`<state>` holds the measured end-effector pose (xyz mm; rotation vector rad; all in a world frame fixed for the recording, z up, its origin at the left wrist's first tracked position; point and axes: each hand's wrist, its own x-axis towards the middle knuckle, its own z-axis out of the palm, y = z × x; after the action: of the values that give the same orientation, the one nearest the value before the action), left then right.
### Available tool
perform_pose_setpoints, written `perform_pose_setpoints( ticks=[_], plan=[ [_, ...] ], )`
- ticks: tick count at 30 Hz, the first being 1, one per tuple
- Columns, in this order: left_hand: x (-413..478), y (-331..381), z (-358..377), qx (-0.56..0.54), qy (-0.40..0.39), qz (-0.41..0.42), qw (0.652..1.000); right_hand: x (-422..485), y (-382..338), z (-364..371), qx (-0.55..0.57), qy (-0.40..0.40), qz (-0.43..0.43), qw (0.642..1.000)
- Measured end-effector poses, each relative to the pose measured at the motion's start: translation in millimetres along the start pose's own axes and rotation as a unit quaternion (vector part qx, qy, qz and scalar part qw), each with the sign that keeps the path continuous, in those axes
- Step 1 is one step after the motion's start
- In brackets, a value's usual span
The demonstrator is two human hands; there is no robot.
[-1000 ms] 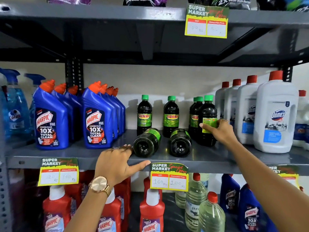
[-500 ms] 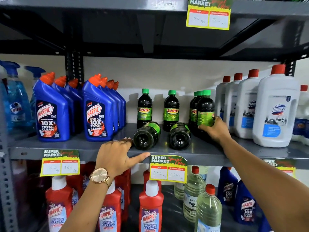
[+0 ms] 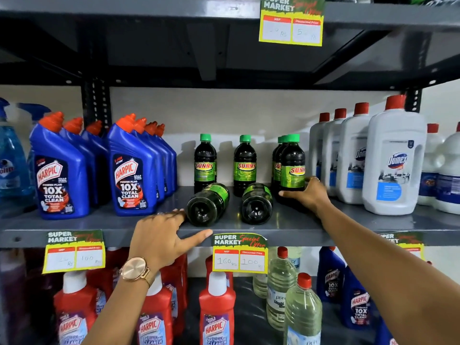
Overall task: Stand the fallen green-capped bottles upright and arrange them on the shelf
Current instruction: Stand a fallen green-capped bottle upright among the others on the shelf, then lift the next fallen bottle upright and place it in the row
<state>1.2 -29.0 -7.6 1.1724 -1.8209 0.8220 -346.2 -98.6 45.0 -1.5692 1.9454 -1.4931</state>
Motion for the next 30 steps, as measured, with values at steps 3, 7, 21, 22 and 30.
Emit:
perform_pose_setpoints(
  ticks=[3, 7, 21, 22, 30],
  plan=[
    [-0.4, -0.4, 1.1, 0.003, 0.003, -0.004, 1.0, -1.7, -2.4, 0.4, 0.0, -0.019, -0.017, 1.0],
    [-0.1, -1.1, 1.2, 0.0, -0.003, -0.006, 1.0, -0.7, -1.0, -0.1, -0.013, -0.006, -0.019, 1.0],
    [-0.8, 0.8, -1.0, -0.008, -0.009, -0.01, 1.0, -20.7, -17.4, -0.8, -0.075, 0.108, -0.03, 0.991],
    [-0.8, 0.8, -1.6, -0.007, -0.011, -0.01, 1.0, -27.2, -23.6, -2.7, -0.048, 0.154, -0.061, 0.985],
    [-0.3, 3.6, -2.4, -0.005, 0.001, -0.017, 1.0, -63.1, -92.9, 8.3, -0.112, -0.269, 0.118, 0.949]
  ],
)
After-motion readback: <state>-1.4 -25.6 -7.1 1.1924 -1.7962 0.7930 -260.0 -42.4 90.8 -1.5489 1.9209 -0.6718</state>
